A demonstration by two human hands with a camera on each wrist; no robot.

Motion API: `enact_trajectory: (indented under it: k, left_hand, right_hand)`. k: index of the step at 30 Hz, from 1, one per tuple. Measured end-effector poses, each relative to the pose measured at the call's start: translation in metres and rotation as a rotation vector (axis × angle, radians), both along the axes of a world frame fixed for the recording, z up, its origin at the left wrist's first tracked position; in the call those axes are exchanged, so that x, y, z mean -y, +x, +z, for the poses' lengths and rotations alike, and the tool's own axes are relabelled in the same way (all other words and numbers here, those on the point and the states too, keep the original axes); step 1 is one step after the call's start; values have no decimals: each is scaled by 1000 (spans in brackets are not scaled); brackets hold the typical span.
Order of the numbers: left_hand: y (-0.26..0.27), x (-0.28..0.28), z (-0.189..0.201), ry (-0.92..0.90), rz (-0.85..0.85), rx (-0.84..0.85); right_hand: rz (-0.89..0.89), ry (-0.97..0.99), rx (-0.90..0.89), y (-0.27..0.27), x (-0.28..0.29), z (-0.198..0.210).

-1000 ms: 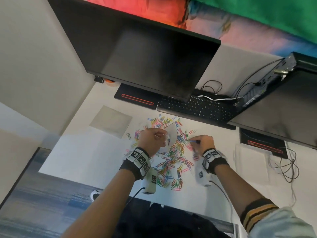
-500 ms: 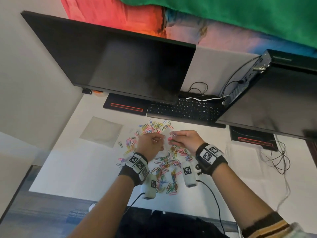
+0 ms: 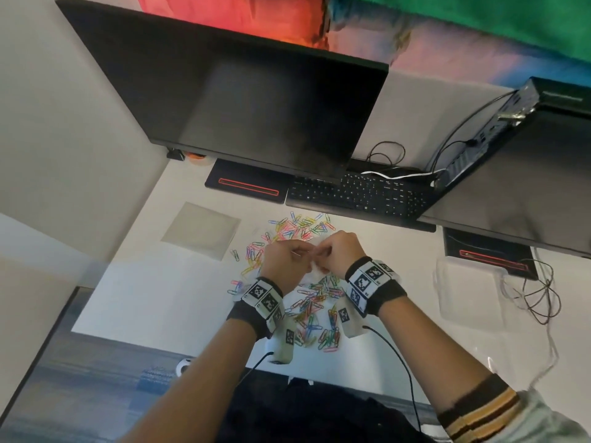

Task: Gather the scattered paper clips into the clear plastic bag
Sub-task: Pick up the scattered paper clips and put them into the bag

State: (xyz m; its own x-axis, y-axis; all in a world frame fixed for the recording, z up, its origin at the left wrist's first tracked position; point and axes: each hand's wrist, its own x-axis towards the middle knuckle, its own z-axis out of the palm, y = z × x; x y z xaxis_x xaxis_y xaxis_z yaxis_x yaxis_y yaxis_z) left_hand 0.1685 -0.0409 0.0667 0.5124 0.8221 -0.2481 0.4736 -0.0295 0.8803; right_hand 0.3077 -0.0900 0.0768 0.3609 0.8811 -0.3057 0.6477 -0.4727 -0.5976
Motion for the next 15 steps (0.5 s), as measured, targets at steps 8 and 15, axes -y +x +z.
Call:
enact_trajectory:
  k: [8, 15]
  left_hand:
    - [-10, -4, 4, 71, 33, 15]
    - [-38, -22, 22, -28, 209, 121]
  right_hand:
    - [67, 86, -204, 6, 8, 6]
    - [-220, -87, 15, 80, 11, -55]
